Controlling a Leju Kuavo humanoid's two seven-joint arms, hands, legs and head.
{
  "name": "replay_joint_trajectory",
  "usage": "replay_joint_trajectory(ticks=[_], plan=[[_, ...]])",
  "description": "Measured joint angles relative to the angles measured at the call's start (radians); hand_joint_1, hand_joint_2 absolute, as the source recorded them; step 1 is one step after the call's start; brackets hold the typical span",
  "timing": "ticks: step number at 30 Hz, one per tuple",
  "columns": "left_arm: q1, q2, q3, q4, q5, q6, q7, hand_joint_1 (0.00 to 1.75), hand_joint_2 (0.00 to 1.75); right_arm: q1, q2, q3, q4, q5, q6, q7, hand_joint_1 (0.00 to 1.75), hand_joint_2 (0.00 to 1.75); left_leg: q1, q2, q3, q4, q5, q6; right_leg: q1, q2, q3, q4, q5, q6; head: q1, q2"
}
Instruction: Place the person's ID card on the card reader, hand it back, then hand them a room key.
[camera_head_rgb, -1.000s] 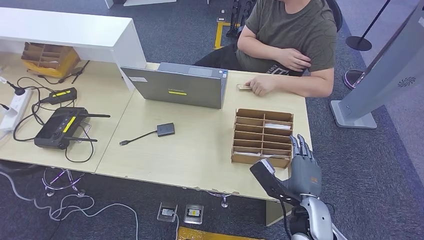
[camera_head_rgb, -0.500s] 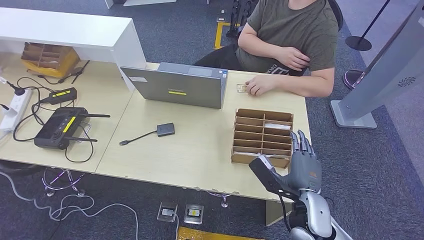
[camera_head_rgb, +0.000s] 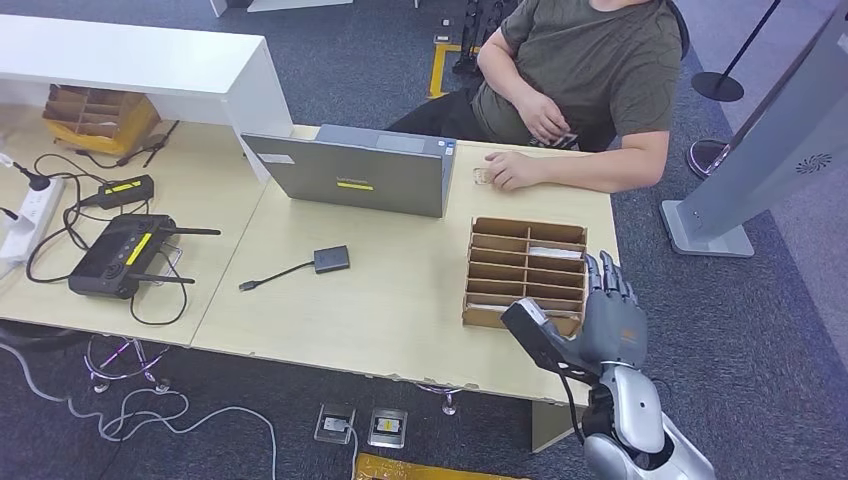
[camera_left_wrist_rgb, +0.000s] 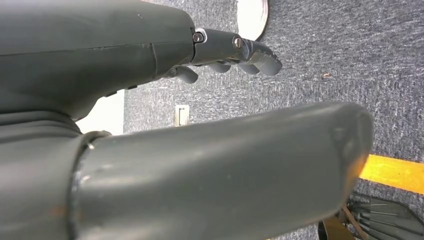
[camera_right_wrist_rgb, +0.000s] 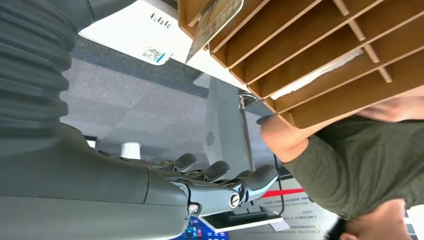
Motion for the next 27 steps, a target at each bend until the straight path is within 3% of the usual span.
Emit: replay_joint_trajectory(ticks=[27], plan=[[-0.001,0.000,0.000,0.000,0.001,0.001,0.007,0.00,0.00,-0.025,0.005,0.002,0.161,-0.058,-0.005,-0.002,0.00,1.75,0.000,0.000,0.000,0.000,0.000,0.000,0.000,0.000,0.000,0.000,0.000,0.000,0.000,0.000]])
